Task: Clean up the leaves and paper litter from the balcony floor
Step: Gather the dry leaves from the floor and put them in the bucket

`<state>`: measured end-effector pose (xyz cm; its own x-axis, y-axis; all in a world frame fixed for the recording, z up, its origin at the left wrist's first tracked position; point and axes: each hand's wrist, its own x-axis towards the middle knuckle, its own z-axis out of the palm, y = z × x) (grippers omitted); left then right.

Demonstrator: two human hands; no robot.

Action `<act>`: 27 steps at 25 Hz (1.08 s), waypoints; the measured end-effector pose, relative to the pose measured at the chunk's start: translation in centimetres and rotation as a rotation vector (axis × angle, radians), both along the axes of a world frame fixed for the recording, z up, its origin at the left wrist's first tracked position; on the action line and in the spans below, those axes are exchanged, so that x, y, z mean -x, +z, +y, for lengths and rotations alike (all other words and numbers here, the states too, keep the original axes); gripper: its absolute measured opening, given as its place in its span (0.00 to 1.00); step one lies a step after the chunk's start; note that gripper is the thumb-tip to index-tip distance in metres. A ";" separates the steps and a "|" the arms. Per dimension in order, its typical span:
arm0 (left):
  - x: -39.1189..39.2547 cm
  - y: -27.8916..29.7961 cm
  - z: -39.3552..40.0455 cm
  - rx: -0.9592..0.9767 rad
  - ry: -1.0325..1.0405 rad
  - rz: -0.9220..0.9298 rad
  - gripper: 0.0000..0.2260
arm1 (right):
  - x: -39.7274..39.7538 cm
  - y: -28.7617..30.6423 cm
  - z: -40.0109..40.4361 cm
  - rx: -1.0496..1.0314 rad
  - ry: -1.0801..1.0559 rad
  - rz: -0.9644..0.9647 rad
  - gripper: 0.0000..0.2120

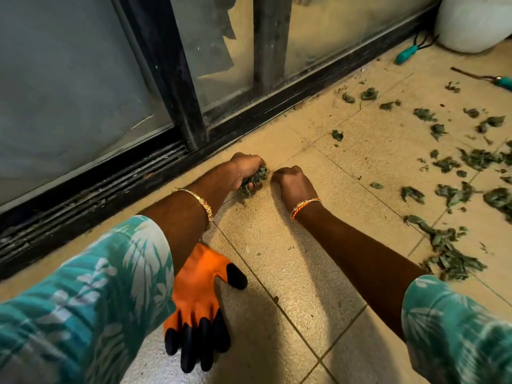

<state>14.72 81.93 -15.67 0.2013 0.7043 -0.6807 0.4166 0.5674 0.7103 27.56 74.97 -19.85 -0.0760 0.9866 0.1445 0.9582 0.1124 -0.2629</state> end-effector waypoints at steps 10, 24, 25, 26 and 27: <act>-0.6 2.5 -0.2 0.191 0.033 -0.253 0.11 | -3.8 8.1 2.0 0.207 -0.453 1.326 0.11; -6.6 2.8 0.6 0.060 0.057 -0.314 0.09 | -7.4 7.0 3.1 0.112 -0.413 0.941 0.05; -6.6 2.7 0.7 0.051 0.058 -0.289 0.08 | -8.5 6.8 3.3 0.078 -0.455 0.879 0.07; -6.6 2.6 0.7 0.046 0.060 -0.268 0.08 | -9.6 6.6 3.6 0.047 -0.489 0.777 0.09; -6.5 2.5 0.8 0.049 0.064 -0.258 0.08 | -10.6 6.3 3.9 0.043 -0.505 0.637 0.13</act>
